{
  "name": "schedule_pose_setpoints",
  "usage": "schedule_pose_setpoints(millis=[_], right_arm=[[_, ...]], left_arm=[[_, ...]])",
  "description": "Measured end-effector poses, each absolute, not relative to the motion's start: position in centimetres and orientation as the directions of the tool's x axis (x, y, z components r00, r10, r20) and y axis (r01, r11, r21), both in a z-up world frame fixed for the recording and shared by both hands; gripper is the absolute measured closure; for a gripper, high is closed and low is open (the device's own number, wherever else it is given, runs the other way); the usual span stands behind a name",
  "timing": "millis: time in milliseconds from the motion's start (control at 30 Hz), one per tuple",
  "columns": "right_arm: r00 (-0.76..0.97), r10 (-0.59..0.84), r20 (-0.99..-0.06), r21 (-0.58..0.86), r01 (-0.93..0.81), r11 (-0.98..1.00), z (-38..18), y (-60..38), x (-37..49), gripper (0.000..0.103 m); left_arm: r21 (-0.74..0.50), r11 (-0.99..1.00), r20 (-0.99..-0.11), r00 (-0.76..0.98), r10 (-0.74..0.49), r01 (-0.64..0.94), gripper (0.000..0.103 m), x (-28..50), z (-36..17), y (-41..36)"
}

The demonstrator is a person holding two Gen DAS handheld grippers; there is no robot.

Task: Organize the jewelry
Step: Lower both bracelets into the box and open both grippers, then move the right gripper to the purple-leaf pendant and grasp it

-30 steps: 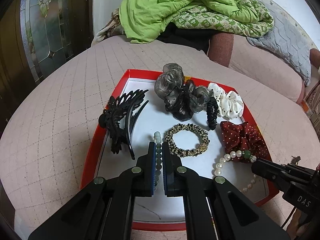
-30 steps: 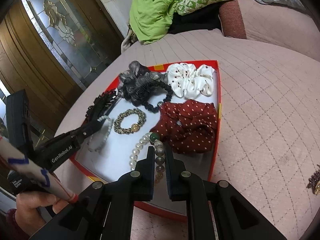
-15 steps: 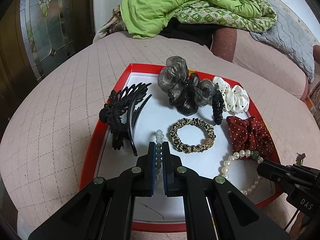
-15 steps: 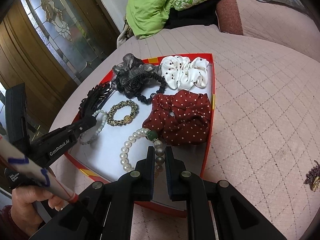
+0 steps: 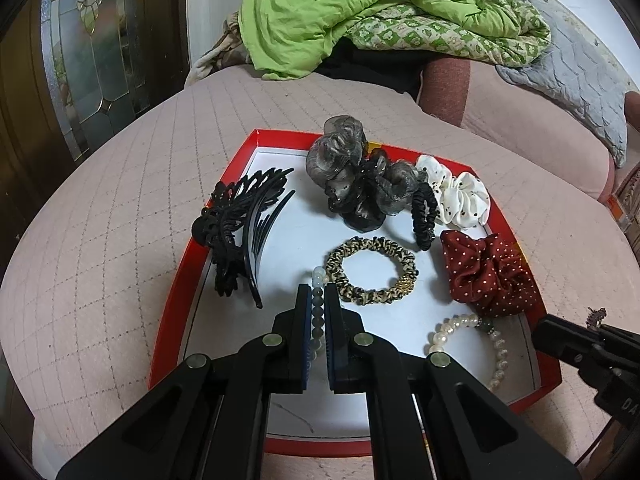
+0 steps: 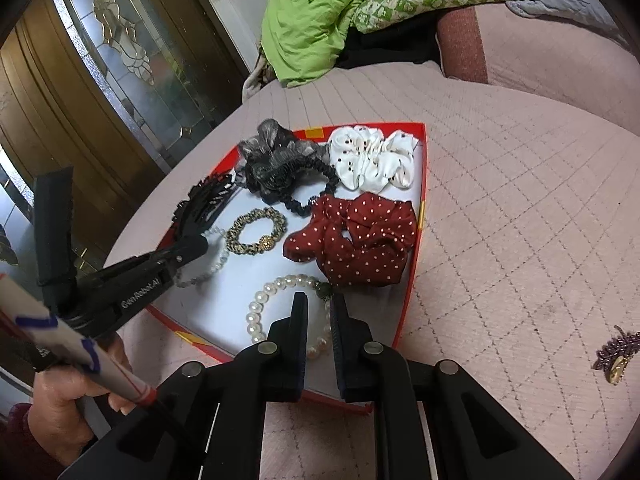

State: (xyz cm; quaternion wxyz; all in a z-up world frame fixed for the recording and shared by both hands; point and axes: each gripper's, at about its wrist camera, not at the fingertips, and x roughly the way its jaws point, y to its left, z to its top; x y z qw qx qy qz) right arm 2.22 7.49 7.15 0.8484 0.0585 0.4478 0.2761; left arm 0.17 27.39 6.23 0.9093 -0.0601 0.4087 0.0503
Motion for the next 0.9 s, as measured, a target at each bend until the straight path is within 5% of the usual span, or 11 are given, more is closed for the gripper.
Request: schedule_pose_setpoints(millis=[267, 400, 700, 900], right_arm=[[0.491, 0.528, -0.693, 0.371, -0.386, 0.845, 8.9, 4.9, 2.1, 0.09], [0.538, 0.51, -0.672, 0.393, -0.324, 0.86, 9.9, 1.6, 2.1, 0.09], [0.623, 0.443, -0.644, 0.442, -0.168, 0.881, 11.0, -6.2, 2.1, 0.089], [0.664, 0.348, -0.662, 0.476, 0.013, 0.88, 10.4, -13.4, 2.5, 0.089]], left_arm=[[-0.058, 0.989, -0.733, 0.678, 0.051, -0.137, 0.096, -0.2, 6.8, 26.5], [-0.082, 0.986, -0.702, 0.711, 0.048, -0.148, 0.07, -0.7, 7.7, 26.9], [-0.171, 0.963, -0.657, 0.753, 0.047, -0.209, 0.07, -2.0, 8.9, 28.7], [-0.159, 0.984, -0.599, 0.8, -0.032, -0.08, 0.07, -2.8, 10.3, 24.6]])
